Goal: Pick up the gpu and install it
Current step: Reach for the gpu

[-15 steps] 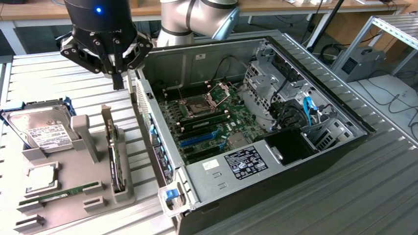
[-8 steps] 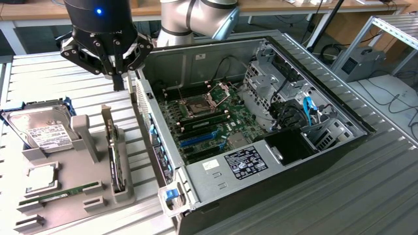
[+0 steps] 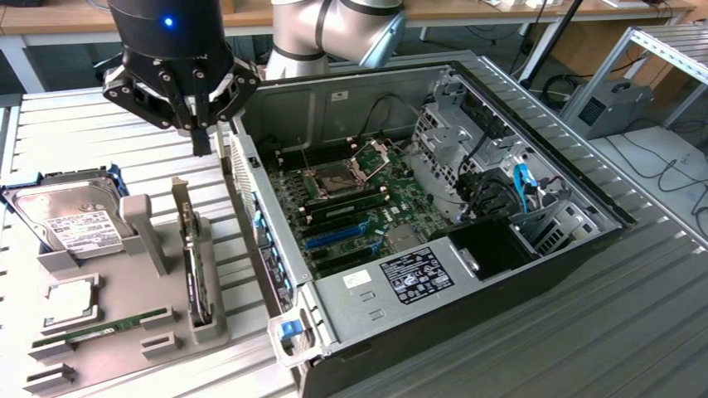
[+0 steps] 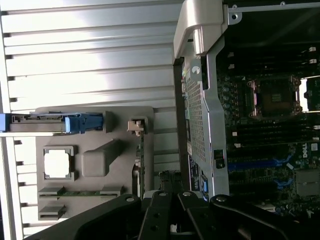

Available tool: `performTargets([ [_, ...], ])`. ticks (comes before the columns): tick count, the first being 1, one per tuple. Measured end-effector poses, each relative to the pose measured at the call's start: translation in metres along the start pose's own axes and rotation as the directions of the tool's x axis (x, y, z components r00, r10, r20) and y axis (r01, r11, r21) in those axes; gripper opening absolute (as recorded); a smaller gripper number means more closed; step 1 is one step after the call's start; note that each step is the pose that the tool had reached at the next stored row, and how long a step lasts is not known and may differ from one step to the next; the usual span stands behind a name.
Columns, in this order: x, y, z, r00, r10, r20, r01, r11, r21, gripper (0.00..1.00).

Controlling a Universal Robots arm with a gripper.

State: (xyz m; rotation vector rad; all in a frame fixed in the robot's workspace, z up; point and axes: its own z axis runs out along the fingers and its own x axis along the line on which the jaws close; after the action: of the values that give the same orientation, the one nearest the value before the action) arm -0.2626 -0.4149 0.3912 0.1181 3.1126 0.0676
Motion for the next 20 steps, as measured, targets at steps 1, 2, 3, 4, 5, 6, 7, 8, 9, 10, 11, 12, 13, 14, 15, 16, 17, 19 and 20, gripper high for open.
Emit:
performTargets([
  [1, 0.0, -0.0002, 0.0, 1.0, 0.0, 0.0, 0.0, 1.0, 0.0, 0.11],
  [2, 0.0, -0.0004, 0.0, 1.0, 0.0, 0.0, 0.0, 1.0, 0.0, 0.11],
  [3, -0.0003, -0.0033, 0.0002, 1.0, 0.0, 0.0, 0.0, 1.0, 0.0, 0.11],
  [4, -0.0005, -0.0063, 0.0004, 1.0, 0.0, 0.0, 0.0, 1.0, 0.0, 0.11],
  [5, -0.0005, -0.0065, 0.0004, 1.0, 0.0, 0.0, 0.0, 1.0, 0.0, 0.11],
  [6, -0.0005, -0.0066, 0.0004, 1.0, 0.0, 0.0001, 0.0, 1.0, 0.0, 0.11],
  [7, -0.0005, -0.0069, 0.0004, 1.0, 0.0, 0.0, 0.0, 1.0, 0.0, 0.11],
  [8, -0.0005, -0.007, 0.0004, 1.0, 0.0, 0.0, 0.0, 1.0, 0.0, 0.11],
  [9, -0.0005, -0.0073, 0.0004, 1.0, 0.0, 0.0, 0.0, 1.0, 0.0, 0.11],
  [10, -0.0006, -0.0075, 0.0004, 1.0, 0.0, 0.0, 0.0, 1.0, 0.0, 0.11],
  [11, -0.0006, -0.008, 0.0004, 1.0, 0.0, 0.0, 0.0, 1.0, 0.0001, 0.11],
  [12, -0.0006, -0.0083, 0.0005, 1.0, 0.0, 0.0, 0.0, 1.0, 0.0, 0.11],
  [13, -0.0006, -0.0084, 0.0004, 1.0, 0.0, 0.0, 0.0, 1.0, 0.0, 0.11],
  [14, -0.0006, -0.0086, 0.0005, 1.0, 0.0, 0.0, 0.0, 1.0, 0.0, 0.11],
  [15, -0.0007, -0.0088, 0.0005, 1.0, 0.0, 0.0, 0.0, 1.0, 0.0, 0.11],
  [16, -0.0007, -0.009, 0.0005, 1.0, 0.0, 0.0, 0.0, 1.0, 0.0, 0.11],
  [17, -0.0007, -0.0092, 0.0005, 1.0, 0.0, 0.0, 0.0, 1.0, 0.0, 0.11],
  [19, -0.0007, -0.0095, 0.0005, 1.0, 0.0, 0.0, 0.0, 1.0, 0.0, 0.11],
  [20, -0.0007, -0.0097, 0.0005, 1.0, 0.0, 0.0, 0.0, 1.0, 0.0, 0.11],
])
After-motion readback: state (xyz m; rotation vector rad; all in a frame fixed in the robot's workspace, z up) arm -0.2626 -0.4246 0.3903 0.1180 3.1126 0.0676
